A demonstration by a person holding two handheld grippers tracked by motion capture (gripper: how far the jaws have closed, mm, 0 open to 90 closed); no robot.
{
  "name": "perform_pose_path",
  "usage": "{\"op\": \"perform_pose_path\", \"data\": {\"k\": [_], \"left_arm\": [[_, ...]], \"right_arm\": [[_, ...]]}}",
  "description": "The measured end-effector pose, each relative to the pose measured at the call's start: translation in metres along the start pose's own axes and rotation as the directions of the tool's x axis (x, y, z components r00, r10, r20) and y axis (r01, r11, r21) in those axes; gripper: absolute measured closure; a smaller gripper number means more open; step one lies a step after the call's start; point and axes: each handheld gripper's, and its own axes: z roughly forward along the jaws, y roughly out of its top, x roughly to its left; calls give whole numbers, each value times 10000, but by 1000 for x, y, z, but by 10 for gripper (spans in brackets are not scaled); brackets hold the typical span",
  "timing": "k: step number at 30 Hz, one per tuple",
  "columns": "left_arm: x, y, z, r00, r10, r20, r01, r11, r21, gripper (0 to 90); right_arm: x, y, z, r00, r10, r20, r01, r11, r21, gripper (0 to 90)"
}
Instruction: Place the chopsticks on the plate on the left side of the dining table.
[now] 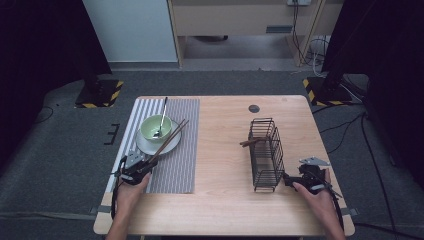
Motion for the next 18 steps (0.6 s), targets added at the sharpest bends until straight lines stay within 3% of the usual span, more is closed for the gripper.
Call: {"op": "perform_pose_path", "data": {"k": [7,18], "left_arm": [[-4,-3,-1,9994,302,-146,-300,9994,167,830],[-2,-8,-3,9994,260,-242,-253,9993,279,829]], "right_arm": [[0,0,0,10000,-2,-3,2,10000,0,6],[0,0,0,10000,0,-3,0,10000,2,6]]}}
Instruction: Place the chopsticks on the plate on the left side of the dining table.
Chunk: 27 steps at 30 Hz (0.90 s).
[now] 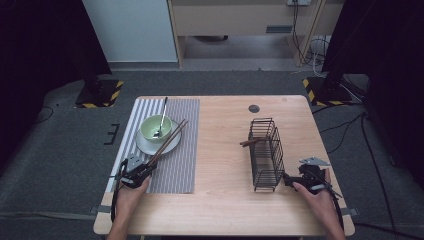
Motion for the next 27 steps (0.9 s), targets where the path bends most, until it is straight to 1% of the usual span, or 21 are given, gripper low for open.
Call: {"op": "perform_pose_path", "data": {"k": [4,9,13,20,27], "left_arm": [[1,-1,0,10000,-100,-4,100,9999,-26,829],[2,-2,1,9999,-63,99,63,10000,66,829],[2,-2,1,9996,-188,190,187,9998,55,829],[2,-3,1,9998,-160,139,158,9998,133,829],[2,-6,3,9998,-158,107,155,9994,319,829]], "right_arm": [[0,0,0,10000,3,1,-3,10000,-1,6],[0,0,0,10000,2,0,-2,10000,-1,6],[0,0,0,10000,-2,1,2,10000,-2,6],[0,0,0,10000,-2,-1,2,10000,-1,6],[0,0,0,10000,-4,2,4,10000,-1,7]]}}
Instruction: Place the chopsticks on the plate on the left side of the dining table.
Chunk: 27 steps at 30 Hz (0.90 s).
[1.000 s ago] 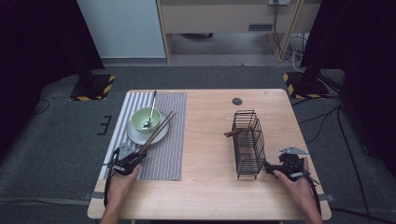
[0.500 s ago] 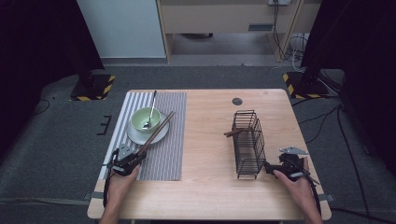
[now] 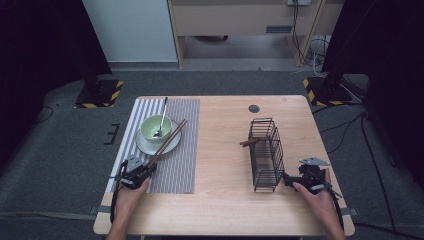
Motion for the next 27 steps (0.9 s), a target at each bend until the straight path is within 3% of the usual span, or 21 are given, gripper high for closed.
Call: {"op": "perform_pose_path", "data": {"k": [27], "left_arm": [[-2,1,5,9998,-201,35,199,9987,470,827]], "right_arm": [[0,0,0,10000,3,-1,-3,10000,-1,6]]}}
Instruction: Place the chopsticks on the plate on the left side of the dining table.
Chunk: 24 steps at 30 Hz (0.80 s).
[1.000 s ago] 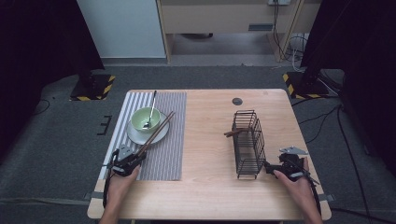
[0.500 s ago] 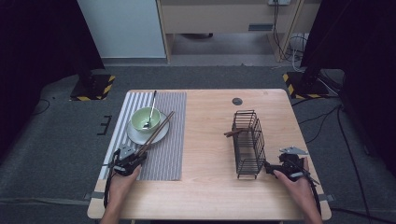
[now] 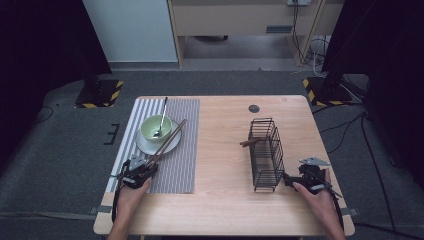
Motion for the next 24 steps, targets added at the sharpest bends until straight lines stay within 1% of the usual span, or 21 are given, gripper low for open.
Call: {"op": "perform_pose_path", "data": {"k": [13,17,24], "left_arm": [[1,-1,-2,9999,-39,-106,40,10000,17,814],[0,-1,-1,9999,27,-110,-26,10000,68,803],[-2,0,-3,9999,44,-106,-46,9999,-133,779]], "right_arm": [[0,0,0,10000,2,-1,-2,10000,0,7],[0,0,0,10000,-3,1,3,10000,1,6],[0,0,0,10000,0,0,0,10000,3,7]]}}
